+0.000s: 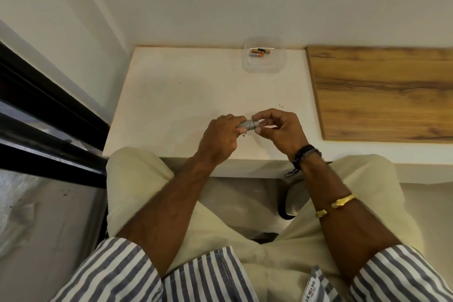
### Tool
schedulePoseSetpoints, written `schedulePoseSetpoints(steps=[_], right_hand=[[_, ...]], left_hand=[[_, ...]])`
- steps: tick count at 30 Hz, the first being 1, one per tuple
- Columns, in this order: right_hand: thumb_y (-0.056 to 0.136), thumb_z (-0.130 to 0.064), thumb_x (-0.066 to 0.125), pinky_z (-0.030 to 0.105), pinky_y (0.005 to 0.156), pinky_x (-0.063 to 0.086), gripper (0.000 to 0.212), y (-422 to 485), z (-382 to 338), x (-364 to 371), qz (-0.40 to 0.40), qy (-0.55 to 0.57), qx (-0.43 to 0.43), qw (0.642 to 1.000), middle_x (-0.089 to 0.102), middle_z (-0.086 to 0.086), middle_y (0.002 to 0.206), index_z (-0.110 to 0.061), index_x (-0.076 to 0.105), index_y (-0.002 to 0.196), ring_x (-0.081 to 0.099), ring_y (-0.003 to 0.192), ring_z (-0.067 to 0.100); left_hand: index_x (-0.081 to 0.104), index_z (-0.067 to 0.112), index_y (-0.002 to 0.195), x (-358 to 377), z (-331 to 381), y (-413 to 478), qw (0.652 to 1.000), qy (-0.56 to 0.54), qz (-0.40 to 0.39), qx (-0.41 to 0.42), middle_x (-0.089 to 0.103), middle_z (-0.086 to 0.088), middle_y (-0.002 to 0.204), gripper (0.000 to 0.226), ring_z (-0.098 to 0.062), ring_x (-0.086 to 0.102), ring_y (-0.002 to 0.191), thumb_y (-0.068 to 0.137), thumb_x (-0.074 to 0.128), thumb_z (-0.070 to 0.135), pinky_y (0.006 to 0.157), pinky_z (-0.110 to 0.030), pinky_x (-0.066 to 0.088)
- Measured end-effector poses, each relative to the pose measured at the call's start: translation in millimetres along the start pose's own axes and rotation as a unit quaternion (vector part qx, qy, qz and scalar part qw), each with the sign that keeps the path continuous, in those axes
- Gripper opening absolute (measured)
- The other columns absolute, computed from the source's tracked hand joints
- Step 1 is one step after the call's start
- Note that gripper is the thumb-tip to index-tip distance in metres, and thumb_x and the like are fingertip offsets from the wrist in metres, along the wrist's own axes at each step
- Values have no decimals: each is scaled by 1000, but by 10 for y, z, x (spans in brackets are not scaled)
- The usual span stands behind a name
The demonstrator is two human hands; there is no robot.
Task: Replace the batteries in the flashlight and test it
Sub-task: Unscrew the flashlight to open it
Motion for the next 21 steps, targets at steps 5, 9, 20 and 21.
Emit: schedulePoseSetpoints(steps=[5, 9, 20, 21], right_hand=[[86, -21, 81, 29, 75, 63, 37, -9, 53, 28, -15, 61, 69, 996, 72, -2, 112, -22, 69, 121, 74, 92, 15], [96, -40, 66, 33, 61, 60, 31, -25, 104, 25, 9, 9, 92, 996, 76, 6, 89, -12, 76, 100, 73, 71, 19], [83, -12, 82, 27, 84, 62, 49, -5, -43, 65, -35, 36, 24, 998, 69, -3, 119, -30, 65, 125, 70, 102, 11], [86, -25, 80, 27, 80, 62, 44, -5, -11, 68, -26, 28, 46, 998, 68, -3, 119, -32, 63, 126, 71, 99, 12]], left_hand=[[66, 10, 113, 15, 17, 8, 1000, 6, -1, 6, 70, -10, 92, 26, -26, 60, 80, 96, 50, 22, 74, -46, 53], [67, 8, 110, 28, 28, -3, 1000, 9, -7, 6, 70, -11, 92, 29, -27, 61, 79, 96, 49, 26, 74, -44, 54], [64, 10, 119, 45, -15, 4, 1000, -6, -2, -4, 70, -10, 101, 26, -25, 60, 86, 97, 54, 19, 79, -44, 52], [64, 9, 120, 38, -13, 4, 1000, -8, 3, -5, 70, -10, 102, 26, -25, 61, 88, 97, 55, 18, 81, -44, 52]])
Point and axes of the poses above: each hand's wrist, its own y-axis towards the middle knuckle, its own x-axis out of the palm, z = x × y, the point moved 8 cm from there along y, towards the middle knuckle
